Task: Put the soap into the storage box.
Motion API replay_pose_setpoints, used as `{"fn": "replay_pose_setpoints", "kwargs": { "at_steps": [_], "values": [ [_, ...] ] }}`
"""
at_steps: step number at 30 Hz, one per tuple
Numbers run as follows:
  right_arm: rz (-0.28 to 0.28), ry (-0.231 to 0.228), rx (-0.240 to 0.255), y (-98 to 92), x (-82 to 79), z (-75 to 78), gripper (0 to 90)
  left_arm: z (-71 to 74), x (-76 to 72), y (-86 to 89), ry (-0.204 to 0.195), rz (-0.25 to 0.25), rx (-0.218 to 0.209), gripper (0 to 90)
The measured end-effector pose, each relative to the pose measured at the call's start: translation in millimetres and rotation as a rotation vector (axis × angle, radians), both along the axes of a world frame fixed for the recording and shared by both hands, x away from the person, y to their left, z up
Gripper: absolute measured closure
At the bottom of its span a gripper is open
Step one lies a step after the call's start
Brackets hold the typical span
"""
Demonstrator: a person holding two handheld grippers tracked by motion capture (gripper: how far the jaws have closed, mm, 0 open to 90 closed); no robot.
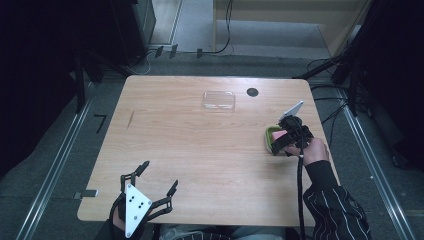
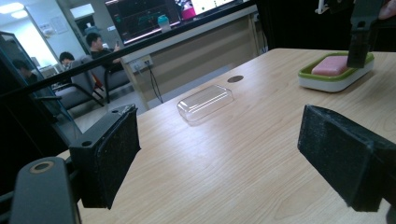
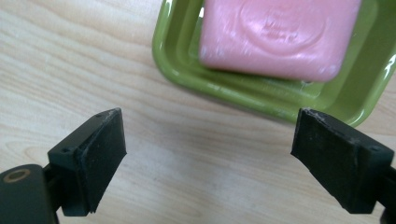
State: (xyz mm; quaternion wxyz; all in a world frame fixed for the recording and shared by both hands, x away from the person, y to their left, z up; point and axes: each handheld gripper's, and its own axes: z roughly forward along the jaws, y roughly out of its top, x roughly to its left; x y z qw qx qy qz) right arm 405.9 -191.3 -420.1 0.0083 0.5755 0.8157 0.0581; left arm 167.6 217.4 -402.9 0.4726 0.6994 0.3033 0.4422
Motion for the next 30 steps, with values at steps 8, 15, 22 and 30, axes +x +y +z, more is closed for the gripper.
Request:
{"fn": "replay_pose_setpoints", "kwargs": {
  "at_steps": [8, 15, 22, 30],
  "values": [
    [0.034, 0.006, -0.012, 5.2, -14.8, -0.5, 10.5, 0.0, 0.0, -0.1, 0.0, 0.0, 0.0, 13.1],
    [0.064, 0.009, -0.021, 11.2, -24.3, -3.1, 10.5, -0.1, 0.0, -0.1, 0.0, -0.001, -0.001, 13.1],
    [0.092, 0.019, -0.038, 18.3, -36.2, -6.8, 10.5, -0.1, 0.1, -0.2, -0.001, 0.0, 0.0, 13.1],
    [0.122, 0.024, -0.046, 26.2, -48.1, -11.2, 10.6, -0.1, 0.2, -0.2, 0.001, 0.0, -0.001, 13.1]
  ]
}}
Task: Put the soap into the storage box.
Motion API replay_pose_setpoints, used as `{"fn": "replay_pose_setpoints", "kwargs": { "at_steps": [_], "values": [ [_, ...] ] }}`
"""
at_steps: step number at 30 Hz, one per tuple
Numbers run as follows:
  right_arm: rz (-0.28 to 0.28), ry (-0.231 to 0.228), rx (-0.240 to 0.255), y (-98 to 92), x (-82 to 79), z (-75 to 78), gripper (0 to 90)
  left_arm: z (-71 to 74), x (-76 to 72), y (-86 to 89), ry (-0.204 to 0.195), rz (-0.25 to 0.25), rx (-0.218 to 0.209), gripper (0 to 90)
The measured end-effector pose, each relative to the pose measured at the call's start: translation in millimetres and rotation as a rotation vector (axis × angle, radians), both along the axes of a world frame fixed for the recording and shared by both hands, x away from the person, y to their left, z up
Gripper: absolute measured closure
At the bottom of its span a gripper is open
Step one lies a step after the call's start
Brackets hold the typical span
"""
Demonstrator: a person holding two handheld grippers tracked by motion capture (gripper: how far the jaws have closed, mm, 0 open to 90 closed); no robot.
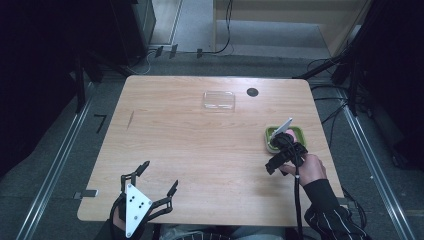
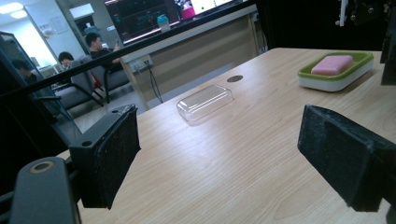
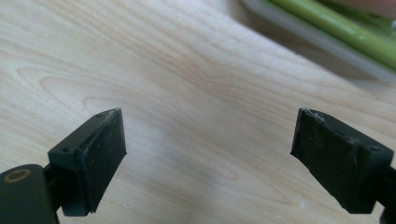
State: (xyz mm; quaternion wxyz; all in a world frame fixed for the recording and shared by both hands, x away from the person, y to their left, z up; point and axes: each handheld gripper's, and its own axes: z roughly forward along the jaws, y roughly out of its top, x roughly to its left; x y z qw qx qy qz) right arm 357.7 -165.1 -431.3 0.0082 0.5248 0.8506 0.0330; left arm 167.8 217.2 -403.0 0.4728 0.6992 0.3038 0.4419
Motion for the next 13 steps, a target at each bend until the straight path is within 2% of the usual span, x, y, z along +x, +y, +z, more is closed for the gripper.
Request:
{"fn": "replay_pose_setpoints", "kwargs": {
  "at_steps": [13],
  "values": [
    [0.062, -0.007, -0.006, 10.0, -19.8, -6.1, 11.2, 0.2, 0.7, -0.6, -0.001, 0.0, -0.005, 13.1]
  ]
}}
